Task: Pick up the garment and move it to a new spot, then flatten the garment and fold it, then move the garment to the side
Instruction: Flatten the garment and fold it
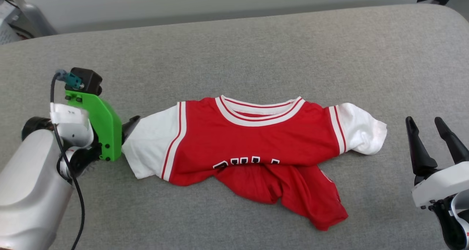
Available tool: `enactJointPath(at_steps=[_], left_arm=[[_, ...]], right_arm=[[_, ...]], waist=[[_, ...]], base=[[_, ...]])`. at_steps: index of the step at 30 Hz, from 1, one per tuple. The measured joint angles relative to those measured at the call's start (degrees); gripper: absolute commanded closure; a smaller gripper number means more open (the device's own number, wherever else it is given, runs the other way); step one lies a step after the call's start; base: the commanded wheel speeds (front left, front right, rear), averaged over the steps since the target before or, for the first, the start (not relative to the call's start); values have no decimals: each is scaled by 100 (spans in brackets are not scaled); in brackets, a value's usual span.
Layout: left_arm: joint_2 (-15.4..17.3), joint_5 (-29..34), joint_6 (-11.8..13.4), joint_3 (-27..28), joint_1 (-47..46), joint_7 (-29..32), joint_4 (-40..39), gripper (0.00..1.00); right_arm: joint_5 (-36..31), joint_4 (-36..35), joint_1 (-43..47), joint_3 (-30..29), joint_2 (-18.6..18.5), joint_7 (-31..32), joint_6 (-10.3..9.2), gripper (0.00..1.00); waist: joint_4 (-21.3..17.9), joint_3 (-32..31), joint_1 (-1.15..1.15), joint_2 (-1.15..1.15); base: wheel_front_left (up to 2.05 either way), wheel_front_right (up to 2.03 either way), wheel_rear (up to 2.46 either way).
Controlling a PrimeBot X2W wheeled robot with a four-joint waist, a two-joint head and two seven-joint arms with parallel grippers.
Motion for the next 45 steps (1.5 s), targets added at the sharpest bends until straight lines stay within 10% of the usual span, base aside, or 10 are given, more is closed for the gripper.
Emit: enactJointPath(at_steps=[15,16,18,19,33,45], left_arm=[[708,290,-98,-775,-552,511,1163,0],[712,233,-98,-826,-580,637,1155,6],[736,14,-98,-857,-645,873,1184,93],[744,-66,-98,-886,-665,982,1161,100],[502,-471,53,-537,-610,71,1056,100],[1009,-1007,961,-268,525,730,-2661,100]], right_arm=[[-46,96,-264,181,-116,-130,1,0],[-46,91,-313,180,-143,-112,1,0],[-47,67,-374,179,-175,-88,1,0],[-47,60,-387,177,-187,-83,1,0],[234,86,-437,397,-761,1084,1,0],[561,1034,-1393,216,-1293,4060,1,0]], waist=[[-576,644,0,0],[-571,651,0,0],[-560,664,0,0],[-549,670,0,0],[-279,344,0,0],[377,326,0,0]], base=[[0,0,0],[0,0,0],[0,0,0],[0,0,0],[0,0,0],[0,0,0]])
